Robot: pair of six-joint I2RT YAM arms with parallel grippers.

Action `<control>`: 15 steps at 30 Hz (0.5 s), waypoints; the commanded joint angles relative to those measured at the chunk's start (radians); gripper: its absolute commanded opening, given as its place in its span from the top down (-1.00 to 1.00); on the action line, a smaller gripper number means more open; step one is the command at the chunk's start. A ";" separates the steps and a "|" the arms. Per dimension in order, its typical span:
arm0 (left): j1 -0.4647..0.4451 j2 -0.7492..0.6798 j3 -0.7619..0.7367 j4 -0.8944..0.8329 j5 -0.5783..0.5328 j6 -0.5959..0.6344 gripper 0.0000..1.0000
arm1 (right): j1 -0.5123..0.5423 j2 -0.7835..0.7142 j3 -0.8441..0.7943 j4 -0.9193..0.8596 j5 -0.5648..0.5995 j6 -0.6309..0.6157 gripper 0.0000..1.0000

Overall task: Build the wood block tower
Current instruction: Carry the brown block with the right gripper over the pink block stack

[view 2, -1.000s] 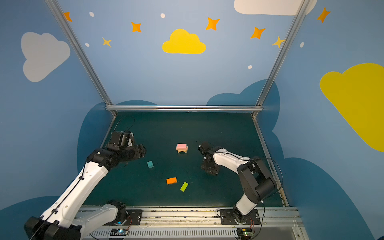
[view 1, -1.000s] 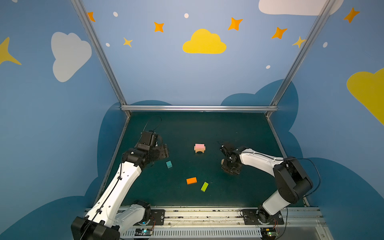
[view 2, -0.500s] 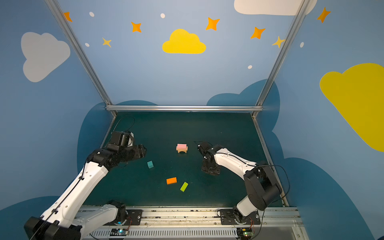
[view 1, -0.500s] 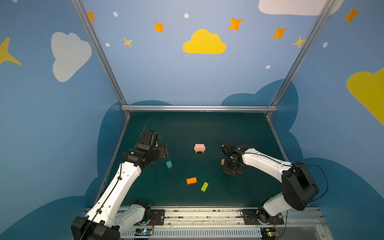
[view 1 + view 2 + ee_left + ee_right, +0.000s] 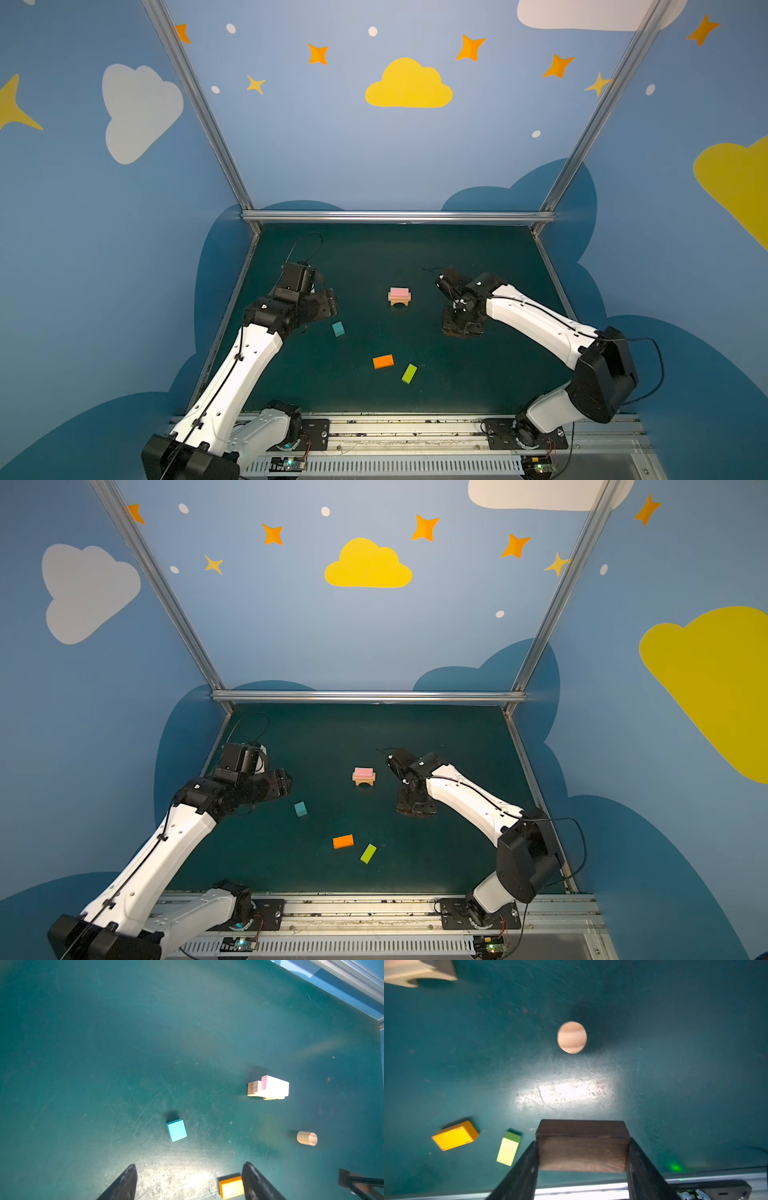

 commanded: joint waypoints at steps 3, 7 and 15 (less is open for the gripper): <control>0.006 -0.018 -0.006 -0.018 -0.022 0.012 -0.58 | 0.010 0.067 0.123 -0.090 0.000 -0.077 -0.11; 0.006 -0.027 -0.007 -0.029 -0.037 0.017 -0.58 | 0.010 0.135 0.224 -0.111 0.000 -0.095 -0.10; 0.008 -0.034 -0.029 -0.022 -0.042 0.022 -0.59 | 0.023 0.280 0.422 -0.130 -0.007 -0.127 -0.10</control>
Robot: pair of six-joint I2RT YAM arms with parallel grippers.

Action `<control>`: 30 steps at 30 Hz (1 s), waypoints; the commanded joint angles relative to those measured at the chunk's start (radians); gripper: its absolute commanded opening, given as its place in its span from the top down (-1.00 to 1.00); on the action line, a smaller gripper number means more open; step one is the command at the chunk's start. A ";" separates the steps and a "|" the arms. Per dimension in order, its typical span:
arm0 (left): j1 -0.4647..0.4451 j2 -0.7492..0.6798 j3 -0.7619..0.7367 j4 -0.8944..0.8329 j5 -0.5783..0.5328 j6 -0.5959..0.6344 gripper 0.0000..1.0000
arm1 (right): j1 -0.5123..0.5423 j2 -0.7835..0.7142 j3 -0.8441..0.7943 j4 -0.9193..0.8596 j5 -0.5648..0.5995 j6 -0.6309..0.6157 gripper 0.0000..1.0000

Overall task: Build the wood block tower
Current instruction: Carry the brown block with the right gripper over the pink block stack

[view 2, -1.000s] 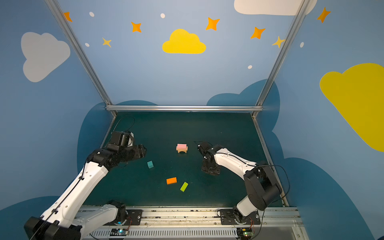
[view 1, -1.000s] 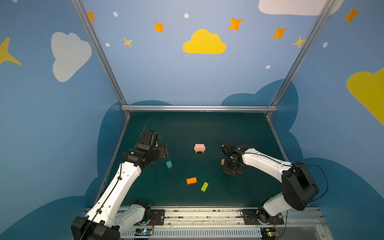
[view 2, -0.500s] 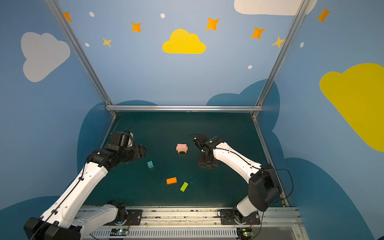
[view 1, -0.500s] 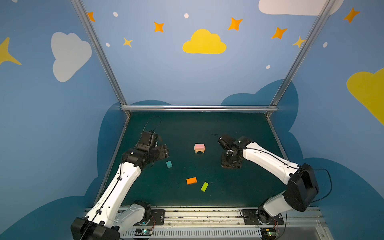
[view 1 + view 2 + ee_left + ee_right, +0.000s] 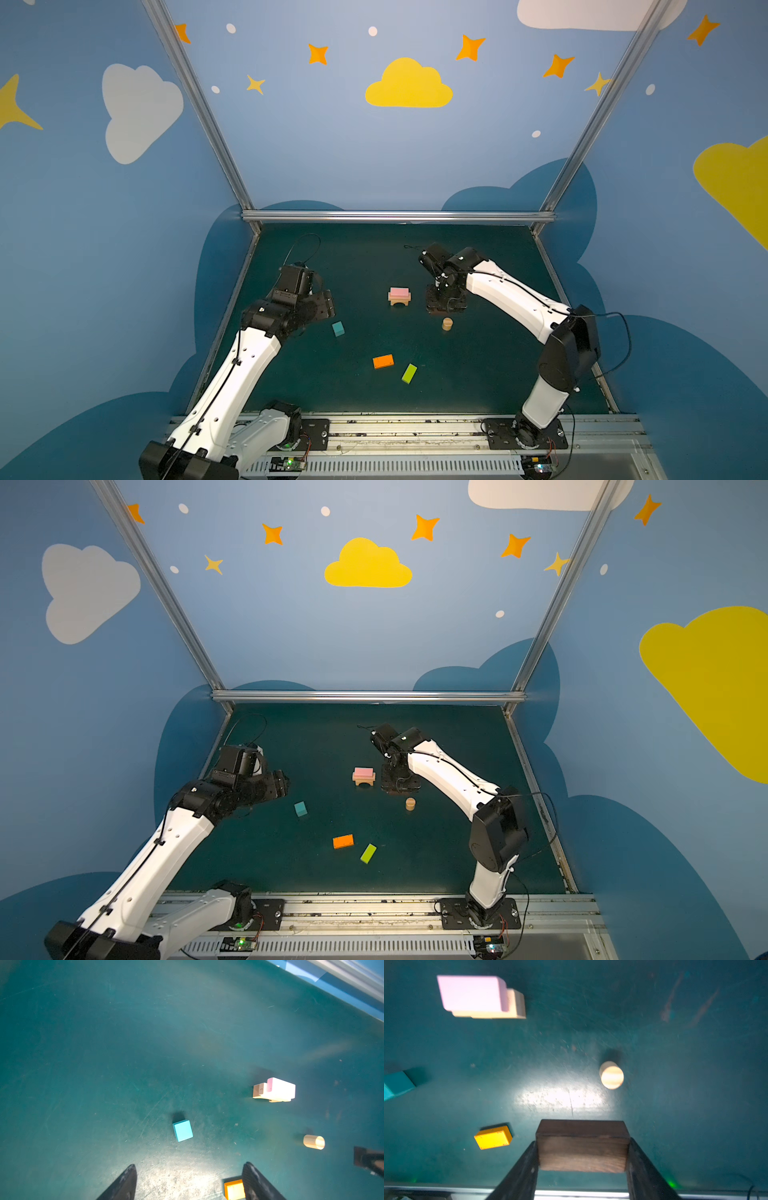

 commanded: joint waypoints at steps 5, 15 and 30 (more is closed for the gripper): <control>0.011 -0.021 -0.026 -0.003 -0.016 0.018 -0.58 | 0.036 0.160 0.191 -0.043 -0.016 -0.032 -0.10; 0.037 -0.029 -0.046 0.011 0.003 0.011 -0.59 | 0.049 0.338 0.430 -0.065 -0.008 -0.020 -0.10; 0.079 -0.029 -0.064 0.025 0.031 0.006 -0.59 | 0.048 0.521 0.620 -0.067 -0.039 0.033 -0.09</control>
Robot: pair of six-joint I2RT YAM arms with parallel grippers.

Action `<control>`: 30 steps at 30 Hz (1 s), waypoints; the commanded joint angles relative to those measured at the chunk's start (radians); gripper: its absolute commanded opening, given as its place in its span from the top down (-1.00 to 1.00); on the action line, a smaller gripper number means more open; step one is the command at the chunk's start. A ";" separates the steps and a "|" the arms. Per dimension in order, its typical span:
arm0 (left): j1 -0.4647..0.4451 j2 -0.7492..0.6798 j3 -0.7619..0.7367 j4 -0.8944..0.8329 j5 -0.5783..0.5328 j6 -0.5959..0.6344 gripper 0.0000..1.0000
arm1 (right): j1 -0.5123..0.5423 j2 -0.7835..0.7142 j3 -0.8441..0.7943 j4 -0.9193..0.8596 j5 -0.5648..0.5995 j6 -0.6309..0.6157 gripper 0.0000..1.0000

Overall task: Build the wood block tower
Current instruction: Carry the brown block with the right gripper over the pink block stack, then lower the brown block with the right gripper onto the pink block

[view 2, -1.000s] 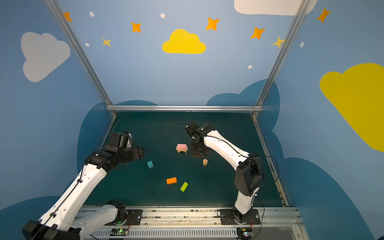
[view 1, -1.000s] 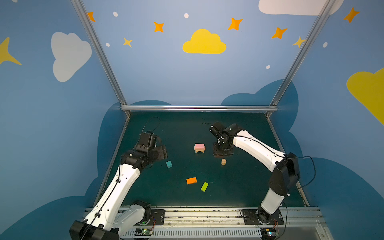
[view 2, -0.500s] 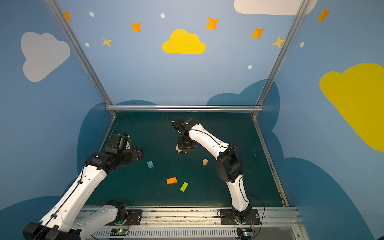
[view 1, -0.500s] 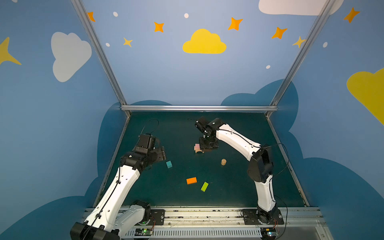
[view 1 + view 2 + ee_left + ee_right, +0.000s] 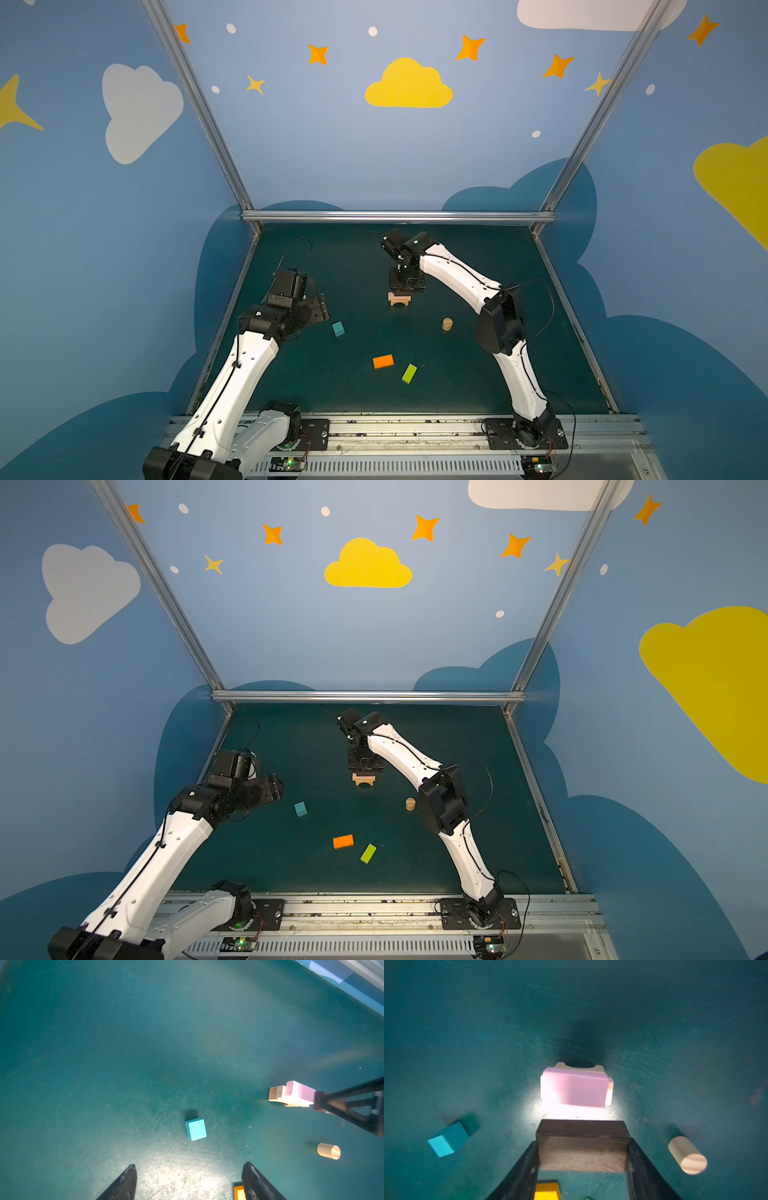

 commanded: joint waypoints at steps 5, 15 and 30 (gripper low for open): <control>0.020 -0.007 -0.011 0.014 0.015 0.003 -0.59 | -0.005 0.060 0.081 -0.016 -0.013 0.025 -0.08; 0.032 -0.004 -0.015 0.019 0.027 0.003 -0.59 | -0.012 0.101 0.123 -0.023 0.009 0.037 -0.08; 0.040 -0.010 -0.020 0.022 0.035 -0.001 -0.58 | -0.014 0.128 0.170 -0.059 0.048 0.035 -0.09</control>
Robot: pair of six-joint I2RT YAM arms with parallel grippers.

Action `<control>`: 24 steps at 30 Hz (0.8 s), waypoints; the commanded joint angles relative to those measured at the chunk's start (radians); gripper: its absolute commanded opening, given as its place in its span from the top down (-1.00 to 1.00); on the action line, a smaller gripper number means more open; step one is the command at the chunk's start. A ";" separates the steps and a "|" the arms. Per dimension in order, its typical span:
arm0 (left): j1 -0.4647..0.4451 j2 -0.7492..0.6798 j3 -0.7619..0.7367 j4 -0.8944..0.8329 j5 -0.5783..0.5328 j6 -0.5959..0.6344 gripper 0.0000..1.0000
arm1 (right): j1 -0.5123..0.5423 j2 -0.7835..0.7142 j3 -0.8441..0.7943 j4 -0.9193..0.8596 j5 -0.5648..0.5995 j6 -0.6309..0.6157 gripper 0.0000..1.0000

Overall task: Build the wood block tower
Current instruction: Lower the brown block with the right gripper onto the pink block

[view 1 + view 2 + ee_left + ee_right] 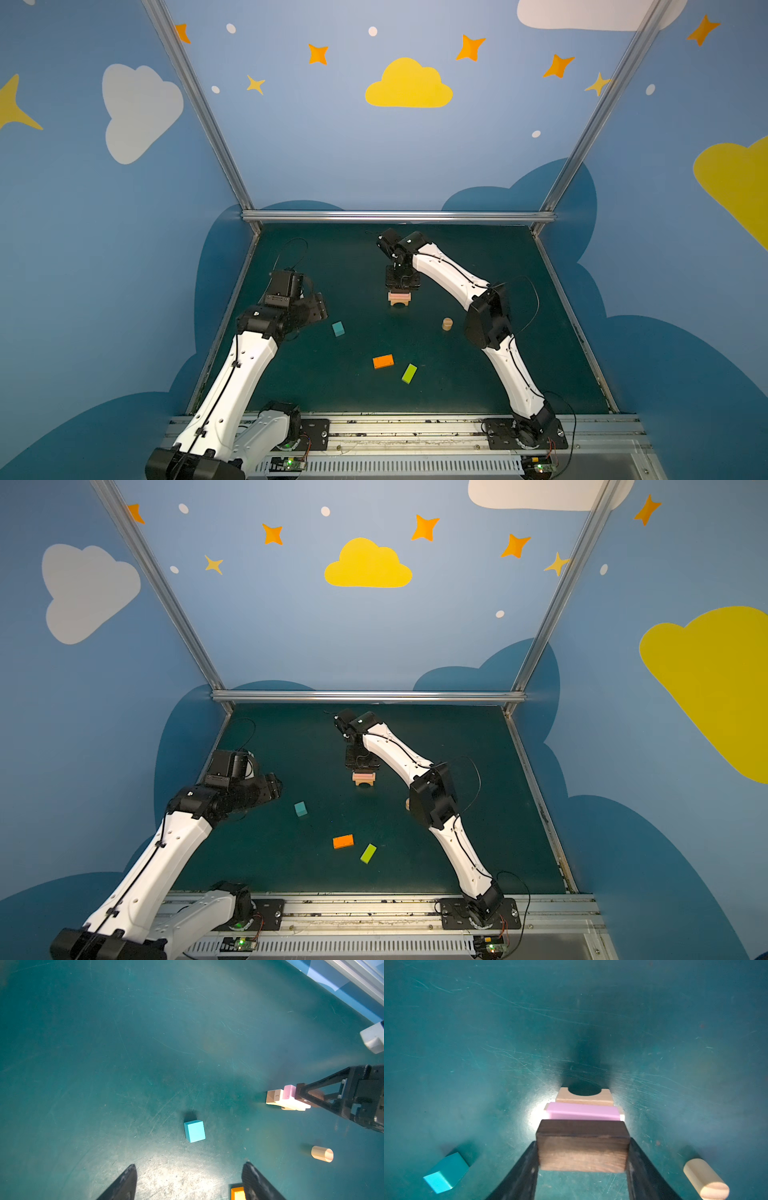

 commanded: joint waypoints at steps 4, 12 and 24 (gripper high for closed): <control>0.008 -0.010 -0.012 0.008 0.005 0.001 -0.58 | -0.004 0.019 0.032 -0.030 0.021 0.002 -0.09; 0.009 -0.012 -0.014 0.010 0.011 0.001 -0.58 | -0.002 0.025 0.042 -0.023 0.009 0.000 -0.11; 0.011 -0.015 -0.015 0.012 0.014 0.000 -0.59 | -0.003 0.035 0.048 -0.022 0.005 0.003 -0.14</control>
